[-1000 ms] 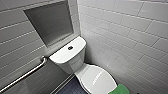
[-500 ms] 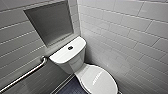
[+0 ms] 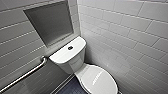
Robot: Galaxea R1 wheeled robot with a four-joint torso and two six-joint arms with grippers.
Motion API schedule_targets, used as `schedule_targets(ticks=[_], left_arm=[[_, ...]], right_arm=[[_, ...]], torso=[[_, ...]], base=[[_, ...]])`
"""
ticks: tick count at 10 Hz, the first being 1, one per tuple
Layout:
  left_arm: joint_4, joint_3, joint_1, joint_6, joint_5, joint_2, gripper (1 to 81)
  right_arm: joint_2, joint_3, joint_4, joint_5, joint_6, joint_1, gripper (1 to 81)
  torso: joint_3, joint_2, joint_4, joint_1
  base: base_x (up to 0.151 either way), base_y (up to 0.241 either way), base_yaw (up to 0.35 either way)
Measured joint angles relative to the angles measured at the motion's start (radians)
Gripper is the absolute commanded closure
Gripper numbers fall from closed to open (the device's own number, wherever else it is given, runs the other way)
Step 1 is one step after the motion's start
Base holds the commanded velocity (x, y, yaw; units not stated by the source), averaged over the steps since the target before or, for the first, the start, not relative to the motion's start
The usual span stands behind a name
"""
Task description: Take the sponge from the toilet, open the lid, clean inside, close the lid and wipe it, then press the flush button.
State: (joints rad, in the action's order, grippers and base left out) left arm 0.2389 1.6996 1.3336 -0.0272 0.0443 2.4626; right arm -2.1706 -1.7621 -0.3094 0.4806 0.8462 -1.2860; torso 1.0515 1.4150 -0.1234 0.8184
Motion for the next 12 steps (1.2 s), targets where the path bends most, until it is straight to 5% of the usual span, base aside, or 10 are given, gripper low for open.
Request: schedule_targets(ticks=[9,12], left_arm=[[-0.249,-0.063,-0.212,-0.015,-0.053,-0.061,1.0],[-0.316,-0.061,-0.263,-0.016,-0.055,-0.060,1.0]], right_arm=[[-0.192,-0.281,-0.121,0.133,-0.008,-0.269,81.1],[-0.231,-0.333,-0.147,0.143,-0.007,-0.310,81.1]], torso=[[0.000,0.000,0.008,0.000],[0.000,0.000,0.093,0.000]], base=[[0.000,0.000,0.000],[0.000,0.000,0.000]])
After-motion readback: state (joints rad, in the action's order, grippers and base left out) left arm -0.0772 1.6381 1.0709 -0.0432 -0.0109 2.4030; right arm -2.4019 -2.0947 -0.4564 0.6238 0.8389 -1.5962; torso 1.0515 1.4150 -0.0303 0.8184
